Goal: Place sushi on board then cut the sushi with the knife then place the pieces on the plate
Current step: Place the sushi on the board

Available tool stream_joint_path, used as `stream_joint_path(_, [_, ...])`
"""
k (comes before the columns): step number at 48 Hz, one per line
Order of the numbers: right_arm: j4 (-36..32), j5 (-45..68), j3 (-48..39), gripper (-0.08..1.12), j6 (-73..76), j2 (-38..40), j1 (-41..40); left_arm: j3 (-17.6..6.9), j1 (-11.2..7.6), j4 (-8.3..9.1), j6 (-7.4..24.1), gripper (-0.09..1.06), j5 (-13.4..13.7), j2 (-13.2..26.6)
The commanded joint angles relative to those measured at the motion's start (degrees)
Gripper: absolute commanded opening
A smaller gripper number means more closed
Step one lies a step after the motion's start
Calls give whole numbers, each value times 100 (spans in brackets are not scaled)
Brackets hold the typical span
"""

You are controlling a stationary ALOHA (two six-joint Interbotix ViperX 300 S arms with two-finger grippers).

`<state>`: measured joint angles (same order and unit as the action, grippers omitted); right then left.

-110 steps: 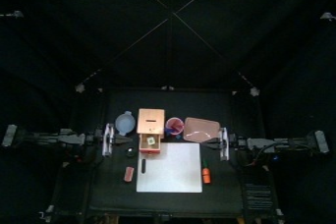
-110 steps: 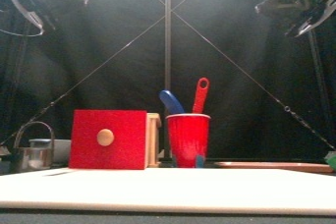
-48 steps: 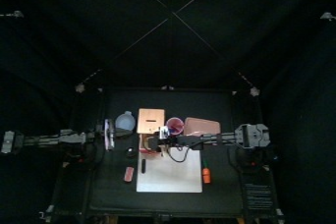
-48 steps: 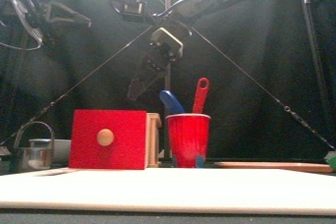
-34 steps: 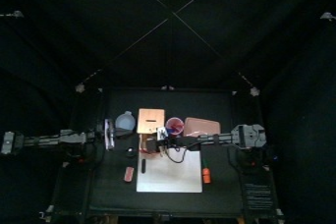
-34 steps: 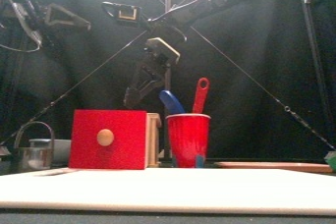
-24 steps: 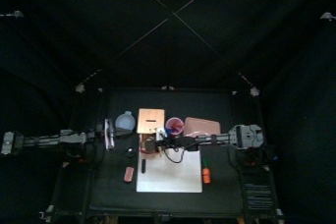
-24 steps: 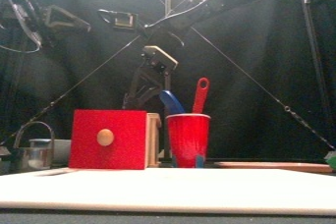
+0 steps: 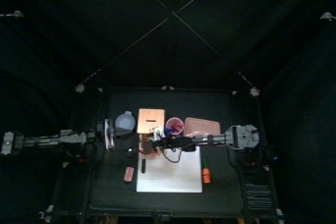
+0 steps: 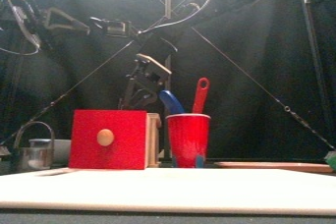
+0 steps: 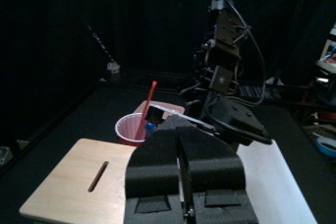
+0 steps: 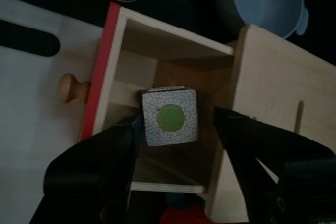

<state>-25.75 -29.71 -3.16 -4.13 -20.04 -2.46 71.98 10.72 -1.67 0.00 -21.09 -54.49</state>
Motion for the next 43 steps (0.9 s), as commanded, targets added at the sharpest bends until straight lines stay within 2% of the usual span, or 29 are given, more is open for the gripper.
stream_joint_path(1, [-18, -44, 149, 90, -9, 97, 9, -70, 18, -9, 9, 2, -62, 26])
stream_joint_path(10, [-18, -70, 149, 87, 0, 35, 35, -53, 18, -18, 0, 2, -62, 26])
stream_joint_path(22, [9, -53, 185, 67, 35, 9, 35, -44, 18, -9, 9, 2, -62, 26])
stream_joint_path(31, [-35, -149, 352, 67, 79, 308, 70, -35, 44, -9, 9, 2, -62, 26])
stream_joint_path(43, [-404, -431, 545, 67, 193, 1178, 246, 0, 105, -9, 9, 2, -70, 26])
